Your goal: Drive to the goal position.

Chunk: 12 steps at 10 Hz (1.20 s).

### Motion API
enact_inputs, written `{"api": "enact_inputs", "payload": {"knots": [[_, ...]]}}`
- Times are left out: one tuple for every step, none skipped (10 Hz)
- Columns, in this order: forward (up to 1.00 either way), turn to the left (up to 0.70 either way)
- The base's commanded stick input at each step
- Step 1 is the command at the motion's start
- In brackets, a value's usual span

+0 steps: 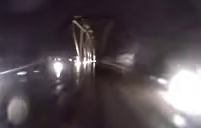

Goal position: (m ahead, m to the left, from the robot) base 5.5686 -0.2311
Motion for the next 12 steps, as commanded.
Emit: {"api": "enact_inputs", "payload": {"knots": [[1.0,0.0],[1.0,0.0],[1.0,0.0],[1.0,0.0],[1.0,0.0],[1.0,0.0],[1.0,0.0],[1.0,0.0],[1.0,0.0],[1.0,0.0],[1.0,0.0],[1.0,0.0]]}}
